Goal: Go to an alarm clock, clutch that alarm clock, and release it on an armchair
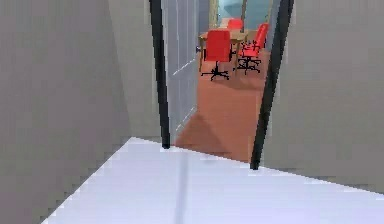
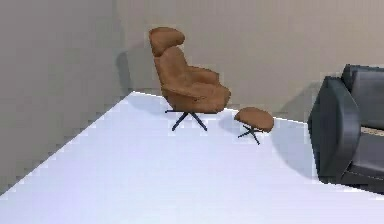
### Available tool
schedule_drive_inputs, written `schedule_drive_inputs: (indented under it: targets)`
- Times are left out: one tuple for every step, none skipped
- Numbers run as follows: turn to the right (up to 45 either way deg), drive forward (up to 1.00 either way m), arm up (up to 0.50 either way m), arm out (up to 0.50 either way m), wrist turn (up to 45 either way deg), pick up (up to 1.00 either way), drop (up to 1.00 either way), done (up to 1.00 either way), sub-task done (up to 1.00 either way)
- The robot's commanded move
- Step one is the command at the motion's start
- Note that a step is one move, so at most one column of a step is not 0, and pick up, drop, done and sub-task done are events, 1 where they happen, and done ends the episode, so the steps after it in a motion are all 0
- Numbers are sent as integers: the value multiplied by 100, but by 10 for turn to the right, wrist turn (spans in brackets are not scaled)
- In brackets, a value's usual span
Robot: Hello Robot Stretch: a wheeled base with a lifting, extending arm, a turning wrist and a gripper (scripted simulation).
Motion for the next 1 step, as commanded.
schedule_drive_inputs:
  targets:
    - [0, 100, 0, 0, 0, 0, 0, 0, 0]
